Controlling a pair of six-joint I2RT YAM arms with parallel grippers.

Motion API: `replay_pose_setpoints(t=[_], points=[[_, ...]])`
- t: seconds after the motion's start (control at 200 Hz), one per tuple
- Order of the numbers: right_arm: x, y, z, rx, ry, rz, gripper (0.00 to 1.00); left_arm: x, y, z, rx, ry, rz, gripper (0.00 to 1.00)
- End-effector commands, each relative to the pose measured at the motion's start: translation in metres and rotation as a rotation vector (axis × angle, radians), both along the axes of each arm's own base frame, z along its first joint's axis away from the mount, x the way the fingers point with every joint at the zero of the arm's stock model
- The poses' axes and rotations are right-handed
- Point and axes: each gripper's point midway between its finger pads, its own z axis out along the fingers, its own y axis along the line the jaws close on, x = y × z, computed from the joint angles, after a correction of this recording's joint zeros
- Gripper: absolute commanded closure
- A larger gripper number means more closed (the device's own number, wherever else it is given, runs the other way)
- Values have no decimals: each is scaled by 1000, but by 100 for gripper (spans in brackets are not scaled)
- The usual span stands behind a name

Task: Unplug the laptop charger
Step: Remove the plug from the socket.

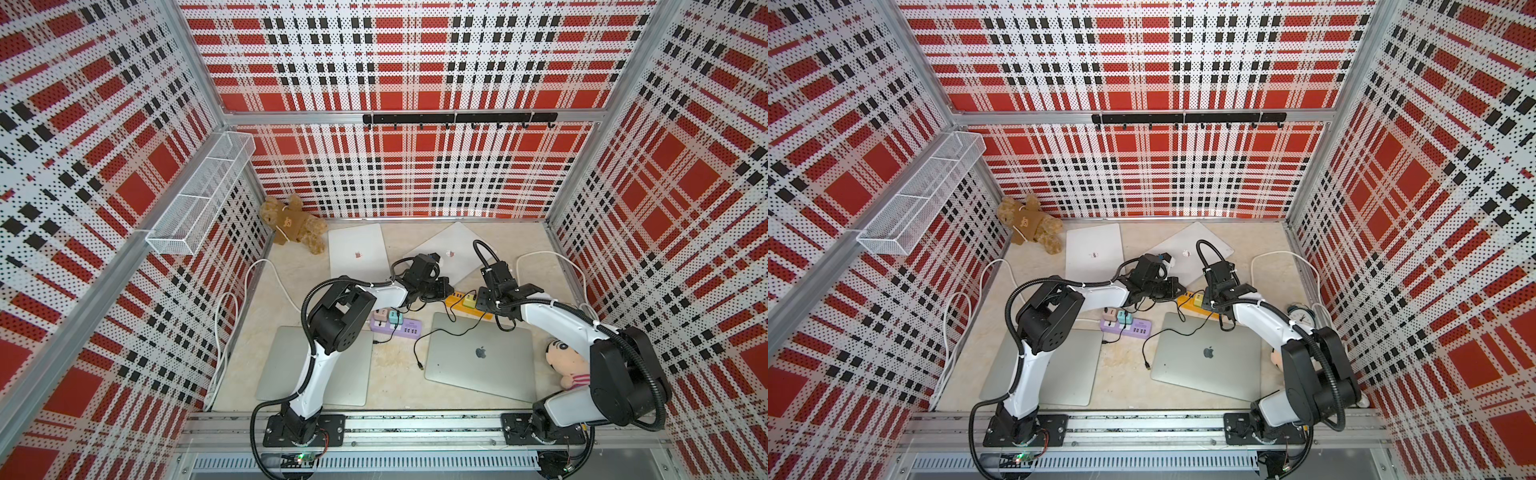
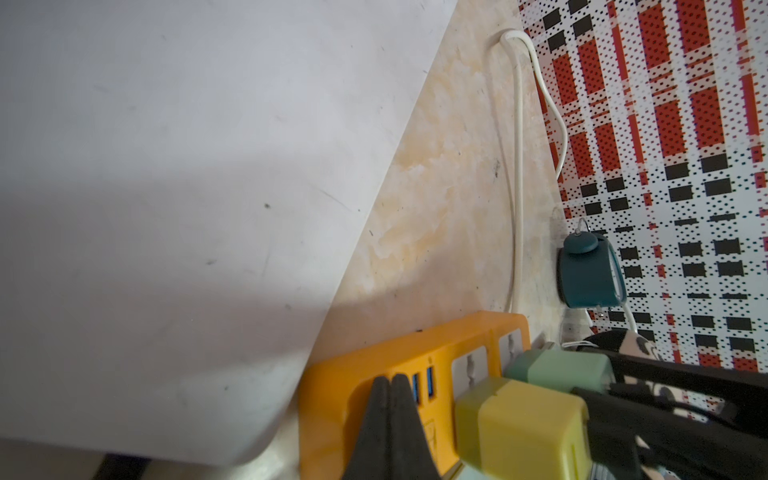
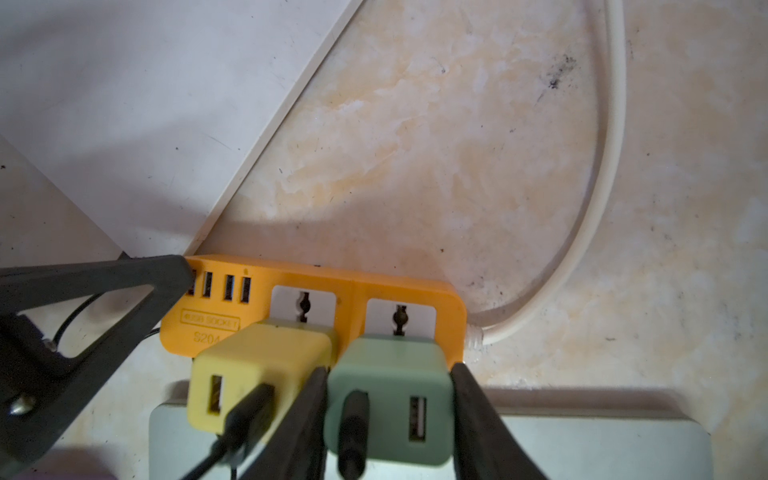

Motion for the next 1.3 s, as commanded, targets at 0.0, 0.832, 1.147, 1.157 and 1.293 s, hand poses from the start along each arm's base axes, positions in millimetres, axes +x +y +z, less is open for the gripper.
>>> replay_pose_setpoints(t=[0.0,0.832,1.147,1.157,1.293], points=[[9,14,16,69,-47,27,70,-26,22,-64,177,124,8,100],[10,15,22,84,-44,33,72,-35,22,-72,188,145,-15,100],[8,14,17,10,-16,42,73,-36,21,-72,193,143,-18,100],[8,13,17,5,-13,42,73,-36,21,-72,193,142,-18,100],[9,13,14,-12,-3,49,73,-40,23,-78,206,154,-21,100]])
